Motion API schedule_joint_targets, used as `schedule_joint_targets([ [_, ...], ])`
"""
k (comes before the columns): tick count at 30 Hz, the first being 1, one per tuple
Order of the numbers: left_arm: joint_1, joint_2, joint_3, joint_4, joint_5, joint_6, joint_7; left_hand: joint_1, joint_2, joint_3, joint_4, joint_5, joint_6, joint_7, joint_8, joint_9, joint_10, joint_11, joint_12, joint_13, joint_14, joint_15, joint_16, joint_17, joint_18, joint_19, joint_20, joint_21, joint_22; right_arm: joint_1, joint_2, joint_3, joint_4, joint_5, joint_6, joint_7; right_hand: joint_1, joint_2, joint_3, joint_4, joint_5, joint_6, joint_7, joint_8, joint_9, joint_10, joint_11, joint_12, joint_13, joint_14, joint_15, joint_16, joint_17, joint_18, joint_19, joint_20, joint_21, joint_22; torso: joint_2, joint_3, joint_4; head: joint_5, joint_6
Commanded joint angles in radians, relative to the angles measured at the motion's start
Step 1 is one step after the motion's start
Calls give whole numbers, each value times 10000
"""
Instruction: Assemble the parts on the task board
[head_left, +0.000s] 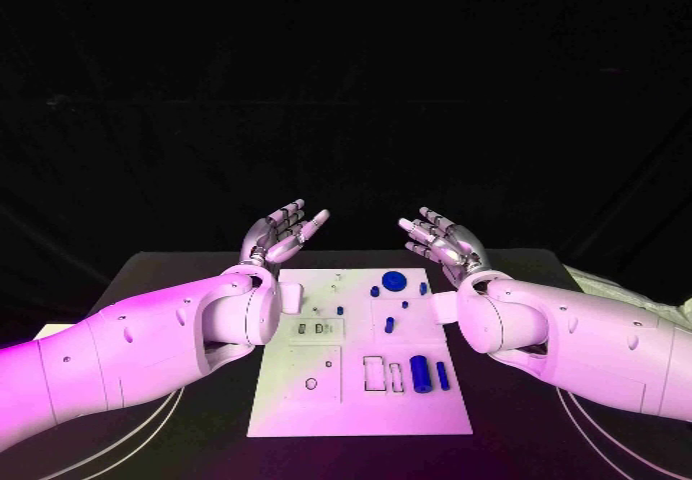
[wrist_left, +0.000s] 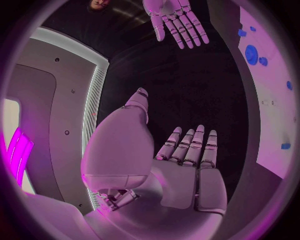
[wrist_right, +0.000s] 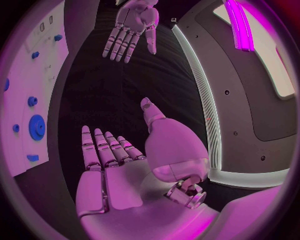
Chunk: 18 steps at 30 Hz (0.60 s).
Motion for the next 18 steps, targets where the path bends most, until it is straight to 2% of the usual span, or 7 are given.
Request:
schedule_joint_targets([
  [1, 15, 20, 0, -14, -141, 697, 92, 618, 14, 114, 163, 87, 299, 1028, 83, 31, 339, 127, 75, 34, 379, 128, 99, 53, 252, 198, 177, 72, 38, 92, 95, -54, -224, -1021, 2287, -520, 824, 129, 187, -428, 57, 648, 1546, 121, 70, 856, 183, 142, 79, 962, 157, 150, 76, 352, 777, 84, 152, 92, 3, -5, 1, 0, -8],
  [3, 15, 20, 0, -14, -141, 697, 92, 643, 80, 171, 158, 76, 380, 1078, 92, 38, 459, 178, 87, 43, 542, 159, 123, 71, 278, 306, 178, 100, 55, 132, 132, -83, -321, -1153, 2627, -598, 1000, 168, 262, -582, 18, 1102, 1560, 179, 114, 1506, 202, 224, 129, 1795, 141, 254, 137, 493, 1501, 80, 289, 172, 3, -5, 1, 0, -8],
  [6, 15, 20, 0, -14, -141, 697, 92, 726, 275, 321, 142, 39, 782, 1218, 153, 75, 1045, 323, 163, 91, 1404, 236, 293, 171, 345, 917, 176, 259, 146, 182, 177, -119, -439, -1314, 3042, -693, 1349, 214, 412, -864, 1, 2498, 1520, 402, 251, 3446, 105, 527, 267, 4216, -78, 643, 297, 776, 3419, 67, 762, 389, 3, -5, 1, 0, -8],
  [10, 15, 20, 0, -14, -141, 697, 92, 938, 733, 585, 56, -19, 2249, 1307, 395, 193, 2922, 350, 395, 205, 3644, 102, 881, 411, 496, 3790, 137, 1087, 562, 210, 203, -139, -506, -1406, 3279, -748, 1657, 236, 633, -1203, -30, 4640, 1262, 697, 401, 5936, -221, 928, 367, 5915, -449, 878, 322, 1129, 4396, 37, 1107, 430, 3, -5, 1, 0, -8],
  [11, 3, -344, 0, 91, -301, 1012, 209, 1006, 845, 625, 7, -34, 2799, 1279, 491, 236, 3598, 282, 480, 244, 4008, -10, 1006, 440, 596, 4263, 125, 1270, 625, 331, 36, -121, -1089, -3593, 2171, -542, 1691, 236, 712, -1291, -39, 5081, 1205, 707, 401, 6176, -287, 921, 337, 6165, -527, 858, 302, 1139, 4586, 10, 1155, 412, 152, -8, 24, -261, 67],
  [15, 7, -489, 0, 209, -361, 1086, 175, 1181, 1115, 660, -226, -66, 4673, 1069, 817, 365, 5471, 10, 821, 338, 5359, -430, 1501, 589, 885, 5706, -21, 1867, 829, 408, -15, -108, -1138, -4100, 1901, -585, 1721, 210, 938, -1519, -52, 5970, 1103, 646, 381, 6641, -423, 815, 310, 6678, -653, 749, 287, 1162, 4979, -106, 1228, 352, 255, -5, 17, -280, 104],
  [18, 12, -620, 1, 352, -447, 1154, 103, 1320, 1257, 666, -501, -62, 5080, 995, 850, 323, 5944, -135, 870, 301, 5850, -572, 1533, 617, 902, 6260, -146, 1947, 811, 483, -79, -90, -1181, -4769, 1707, -702, 1802, 222, 1150, -1691, -121, 6144, 1089, 541, 369, 6744, -433, 692, 309, 6840, -685, 646, 286, 1167, 5098, -151, 1226, 314, 358, -26, 42, -381, 149],
])
